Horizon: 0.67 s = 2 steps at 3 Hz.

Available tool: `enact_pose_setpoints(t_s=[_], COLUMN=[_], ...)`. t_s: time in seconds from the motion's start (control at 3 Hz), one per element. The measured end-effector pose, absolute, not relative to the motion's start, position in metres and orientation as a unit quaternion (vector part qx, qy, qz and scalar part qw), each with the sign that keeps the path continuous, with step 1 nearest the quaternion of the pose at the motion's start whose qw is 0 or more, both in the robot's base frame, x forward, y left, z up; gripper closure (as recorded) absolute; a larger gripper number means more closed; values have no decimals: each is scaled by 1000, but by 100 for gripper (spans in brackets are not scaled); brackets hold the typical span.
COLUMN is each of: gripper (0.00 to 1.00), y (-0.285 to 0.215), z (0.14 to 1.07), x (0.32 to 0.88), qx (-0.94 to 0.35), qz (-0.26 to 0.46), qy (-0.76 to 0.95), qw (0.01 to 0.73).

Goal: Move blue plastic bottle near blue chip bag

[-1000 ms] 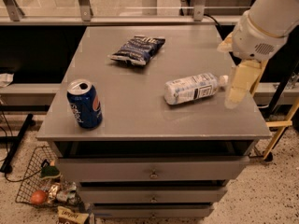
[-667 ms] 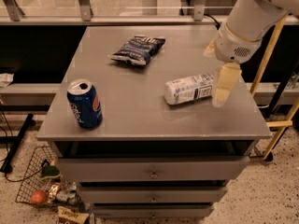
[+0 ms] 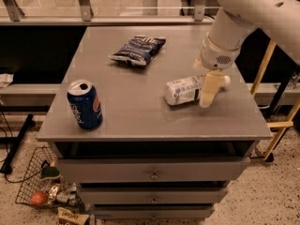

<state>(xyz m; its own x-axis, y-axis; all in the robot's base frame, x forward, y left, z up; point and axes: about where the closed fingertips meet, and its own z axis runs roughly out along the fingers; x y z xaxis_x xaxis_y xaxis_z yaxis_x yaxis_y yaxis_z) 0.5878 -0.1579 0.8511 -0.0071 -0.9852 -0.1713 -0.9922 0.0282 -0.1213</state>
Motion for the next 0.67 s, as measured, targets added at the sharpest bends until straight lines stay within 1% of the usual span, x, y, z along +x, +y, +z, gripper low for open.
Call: enact_pose_setpoints(t_s=[0.67], gripper=[64], y=[-165], z=[848], x=[604], qx=[-684], qz=[8], qy=[721], qw=[107])
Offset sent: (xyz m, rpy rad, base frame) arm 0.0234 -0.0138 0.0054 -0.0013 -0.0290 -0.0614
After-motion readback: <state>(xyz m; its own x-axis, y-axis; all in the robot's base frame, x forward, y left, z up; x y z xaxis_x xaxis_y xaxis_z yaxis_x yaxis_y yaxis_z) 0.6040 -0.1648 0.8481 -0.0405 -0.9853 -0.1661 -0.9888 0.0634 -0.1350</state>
